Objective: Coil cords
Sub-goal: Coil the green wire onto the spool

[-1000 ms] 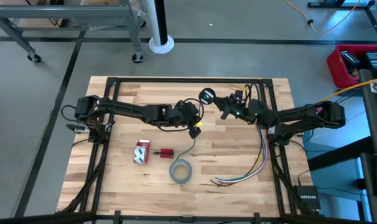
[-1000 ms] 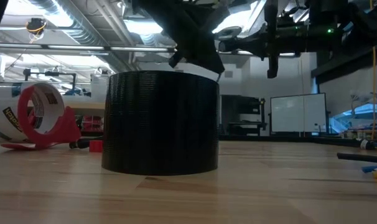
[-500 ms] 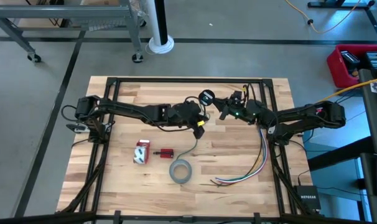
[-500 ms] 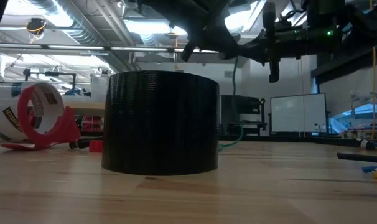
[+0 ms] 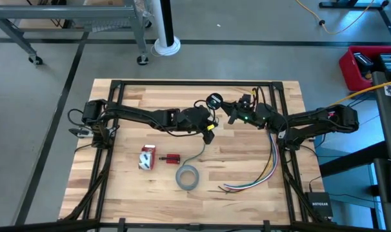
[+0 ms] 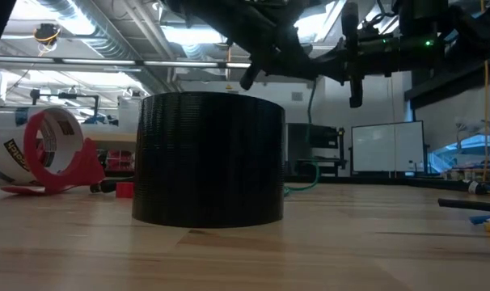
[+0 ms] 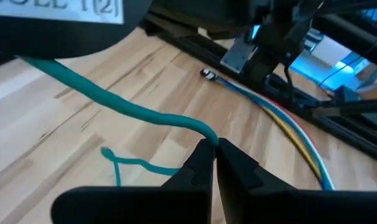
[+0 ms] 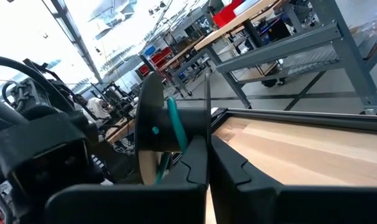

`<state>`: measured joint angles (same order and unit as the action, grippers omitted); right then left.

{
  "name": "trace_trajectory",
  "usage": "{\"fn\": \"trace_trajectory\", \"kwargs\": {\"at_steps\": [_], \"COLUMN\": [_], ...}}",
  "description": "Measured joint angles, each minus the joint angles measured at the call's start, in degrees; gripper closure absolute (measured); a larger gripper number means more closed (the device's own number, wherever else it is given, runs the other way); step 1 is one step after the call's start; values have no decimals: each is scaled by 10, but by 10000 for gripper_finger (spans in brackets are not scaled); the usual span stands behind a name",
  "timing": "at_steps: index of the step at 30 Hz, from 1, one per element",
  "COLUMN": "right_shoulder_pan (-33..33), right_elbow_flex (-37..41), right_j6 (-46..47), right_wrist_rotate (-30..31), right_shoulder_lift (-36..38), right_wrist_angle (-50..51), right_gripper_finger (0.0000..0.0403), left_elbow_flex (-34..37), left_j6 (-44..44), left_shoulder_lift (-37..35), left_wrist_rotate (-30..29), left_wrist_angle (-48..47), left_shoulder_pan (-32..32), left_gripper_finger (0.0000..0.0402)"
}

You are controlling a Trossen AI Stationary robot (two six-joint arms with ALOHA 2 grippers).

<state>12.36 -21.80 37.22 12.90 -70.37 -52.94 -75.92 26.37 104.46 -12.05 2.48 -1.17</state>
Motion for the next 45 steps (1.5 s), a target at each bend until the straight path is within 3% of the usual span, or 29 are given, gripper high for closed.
{"fn": "trace_trajectory", "kwargs": {"at_steps": [17, 45], "right_shoulder_pan": [0, 0], "right_elbow_flex": [0, 0], "right_j6": [0, 0], "right_wrist_rotate": [-9, -79], "right_shoulder_lift": [0, 0], "right_wrist_angle": [7, 81], "right_gripper_finger": [401, 401], "left_elbow_flex": [0, 0], "left_j6": [-11, 32], "left_shoulder_lift": [1, 1], "left_wrist_rotate": [18, 43], "left_wrist_angle": [104, 142], "left_shoulder_pan": [-10, -40], "left_gripper_finger": [401, 401]}}
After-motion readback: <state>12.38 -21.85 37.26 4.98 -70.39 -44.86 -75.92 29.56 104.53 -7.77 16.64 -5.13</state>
